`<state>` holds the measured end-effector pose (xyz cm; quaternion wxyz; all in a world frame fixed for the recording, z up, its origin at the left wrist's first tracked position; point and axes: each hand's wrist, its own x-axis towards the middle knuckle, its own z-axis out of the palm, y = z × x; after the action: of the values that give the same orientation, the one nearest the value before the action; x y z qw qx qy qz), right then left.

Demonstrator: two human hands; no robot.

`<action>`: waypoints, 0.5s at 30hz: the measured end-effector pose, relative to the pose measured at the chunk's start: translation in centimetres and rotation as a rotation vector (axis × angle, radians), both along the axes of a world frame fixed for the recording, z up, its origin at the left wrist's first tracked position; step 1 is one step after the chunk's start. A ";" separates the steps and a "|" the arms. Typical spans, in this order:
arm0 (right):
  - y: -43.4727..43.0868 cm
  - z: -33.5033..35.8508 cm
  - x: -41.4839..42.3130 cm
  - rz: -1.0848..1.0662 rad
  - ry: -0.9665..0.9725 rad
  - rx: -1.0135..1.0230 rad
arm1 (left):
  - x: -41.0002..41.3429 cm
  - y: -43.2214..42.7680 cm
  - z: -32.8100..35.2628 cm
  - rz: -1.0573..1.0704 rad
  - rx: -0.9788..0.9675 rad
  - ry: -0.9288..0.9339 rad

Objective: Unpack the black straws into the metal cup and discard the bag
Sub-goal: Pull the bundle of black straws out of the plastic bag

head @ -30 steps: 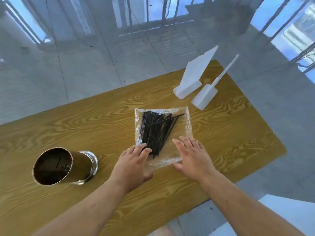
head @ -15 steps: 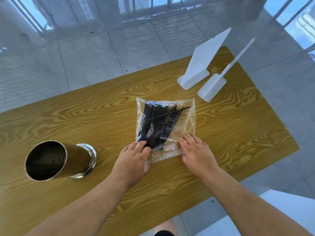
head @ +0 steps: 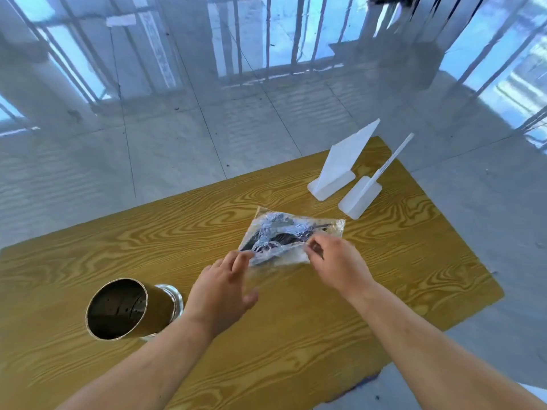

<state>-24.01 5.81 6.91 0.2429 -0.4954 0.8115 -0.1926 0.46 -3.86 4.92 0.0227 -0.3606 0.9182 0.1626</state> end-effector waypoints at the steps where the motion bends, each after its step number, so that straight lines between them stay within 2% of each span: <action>1: -0.7 0.9 -0.1 -0.019 -0.037 -0.036 | 0.1 -0.4 0.9 -0.005 -0.027 0.031; 5: -3.7 4.8 -0.7 -0.079 -0.166 -0.135 | 0.2 -2.0 5.1 -0.019 -0.178 0.133; 8: -5.7 7.8 -0.9 -0.132 -0.334 -0.206 | 0.2 -2.8 7.9 -0.042 -0.321 0.165; 15: -9.2 14.2 -0.4 -0.131 -0.847 -0.197 | -0.7 -4.2 14.5 -0.025 -0.515 0.231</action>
<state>-24.38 -3.40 21.12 0.4929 -0.3412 0.6477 -0.4702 -0.26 -8.02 19.37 -0.1725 -0.3221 0.9301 -0.0362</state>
